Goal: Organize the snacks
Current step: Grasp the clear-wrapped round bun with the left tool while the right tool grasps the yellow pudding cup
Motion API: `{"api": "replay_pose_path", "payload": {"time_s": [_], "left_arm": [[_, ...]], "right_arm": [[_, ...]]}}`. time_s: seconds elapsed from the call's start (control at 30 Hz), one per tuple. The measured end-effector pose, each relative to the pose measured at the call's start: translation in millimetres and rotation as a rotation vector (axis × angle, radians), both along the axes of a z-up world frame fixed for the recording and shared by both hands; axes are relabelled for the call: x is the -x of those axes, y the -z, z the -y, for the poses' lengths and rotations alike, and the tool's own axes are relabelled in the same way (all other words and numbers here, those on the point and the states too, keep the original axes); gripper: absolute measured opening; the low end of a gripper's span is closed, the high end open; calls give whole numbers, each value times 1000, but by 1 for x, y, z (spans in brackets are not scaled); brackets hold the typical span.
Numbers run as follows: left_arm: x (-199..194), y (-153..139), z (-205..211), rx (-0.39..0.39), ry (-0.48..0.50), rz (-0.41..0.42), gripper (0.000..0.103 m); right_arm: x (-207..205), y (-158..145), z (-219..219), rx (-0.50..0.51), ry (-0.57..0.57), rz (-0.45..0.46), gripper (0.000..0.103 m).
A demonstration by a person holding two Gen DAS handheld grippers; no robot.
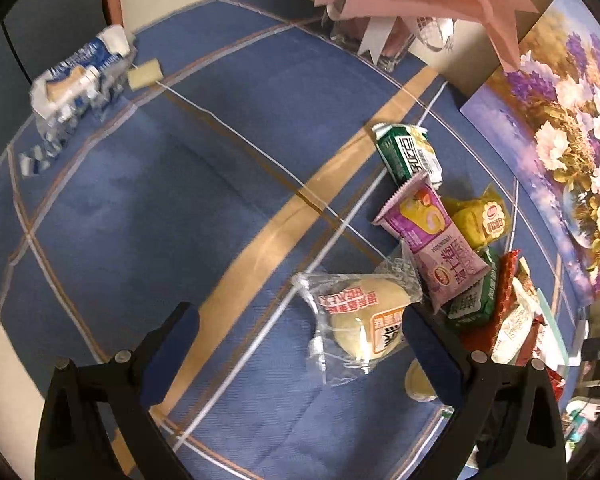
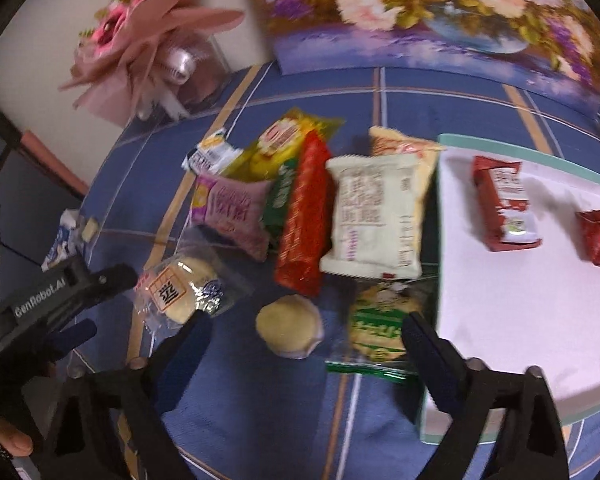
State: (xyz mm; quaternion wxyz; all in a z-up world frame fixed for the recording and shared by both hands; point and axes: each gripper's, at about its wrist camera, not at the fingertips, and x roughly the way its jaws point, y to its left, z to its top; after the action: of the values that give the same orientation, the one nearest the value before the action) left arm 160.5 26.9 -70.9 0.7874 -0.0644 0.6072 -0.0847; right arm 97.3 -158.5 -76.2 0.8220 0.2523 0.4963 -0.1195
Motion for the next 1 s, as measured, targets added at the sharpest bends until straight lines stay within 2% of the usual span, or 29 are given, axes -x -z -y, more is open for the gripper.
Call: {"api": "replay_pose_path", "payload": {"time_s": [0.17,0.27,0.37,0.43,0.47,0.5,0.6,0.83,1.0], "left_arm": [[-3,13,12,59,25,-41,101],[-4,21,20,82,39,-60,101],[-8,28,25,95,48,-71,101],[-10,32,29,95,58,-72,96],[-11,33,31,96,59,-72,90],[-12,35,32,101,62,-74,89],[-14,40,36,118,73,-85,89],[-17,45,45,72,93,-77,88],[-13,43,54,1,106,-74,72]], "right_arm": [[-9,12,-7,-8,-28,-38,65],[-14,16,-13,-3,-51,-50,57],[-20,21,-17,-3,-76,-60,54],[-23,24,-19,3,-88,-69,50],[-26,28,-21,6,-93,-78,49],[-28,30,-22,5,-96,-83,48],[-32,38,-23,6,-100,-99,47],[-40,44,-27,51,-113,-106,48],[-42,45,-36,94,-138,-109,48]]}}
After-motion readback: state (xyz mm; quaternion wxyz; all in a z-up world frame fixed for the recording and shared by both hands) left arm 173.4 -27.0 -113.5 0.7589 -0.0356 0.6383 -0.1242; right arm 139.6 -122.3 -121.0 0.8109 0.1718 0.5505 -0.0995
